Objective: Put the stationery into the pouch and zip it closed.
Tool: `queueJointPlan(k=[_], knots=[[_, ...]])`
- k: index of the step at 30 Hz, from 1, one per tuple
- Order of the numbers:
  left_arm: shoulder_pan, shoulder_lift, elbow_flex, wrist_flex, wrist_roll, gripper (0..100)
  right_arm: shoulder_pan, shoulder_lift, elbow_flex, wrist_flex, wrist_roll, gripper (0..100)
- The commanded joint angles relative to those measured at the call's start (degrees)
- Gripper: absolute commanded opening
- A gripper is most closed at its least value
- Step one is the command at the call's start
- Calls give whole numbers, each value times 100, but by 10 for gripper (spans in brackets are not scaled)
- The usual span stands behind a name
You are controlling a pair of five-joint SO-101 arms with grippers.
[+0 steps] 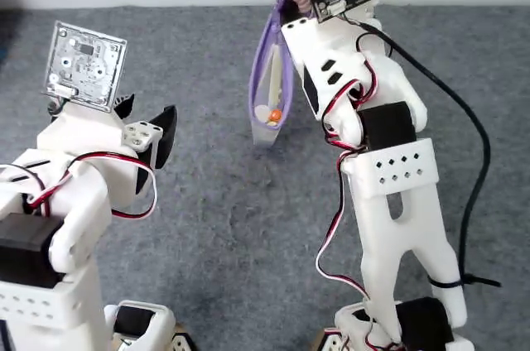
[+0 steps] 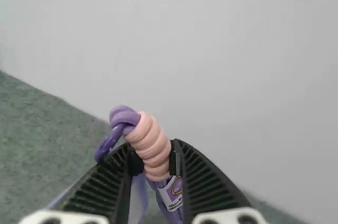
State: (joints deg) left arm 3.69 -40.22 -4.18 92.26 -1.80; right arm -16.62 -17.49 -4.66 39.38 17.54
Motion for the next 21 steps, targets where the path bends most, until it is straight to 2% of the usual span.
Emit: queueJointPlan(k=[1,6,10,16,21], knots=[[-26,-62,-31,26,53,174,-136,-40,-431,-338,589,7],[-26,-62,-31,44,53,174,-347,233,-431,-629,1248,7],[-26,-62,-31,44,53,174,-787,338,-431,-585,1345,7],[-26,-70,-31,53,53,174,-1349,207,-290,-136,1284,7],[-26,-70,-48,53,53,174,-1736,-207,-281,708,580,7]])
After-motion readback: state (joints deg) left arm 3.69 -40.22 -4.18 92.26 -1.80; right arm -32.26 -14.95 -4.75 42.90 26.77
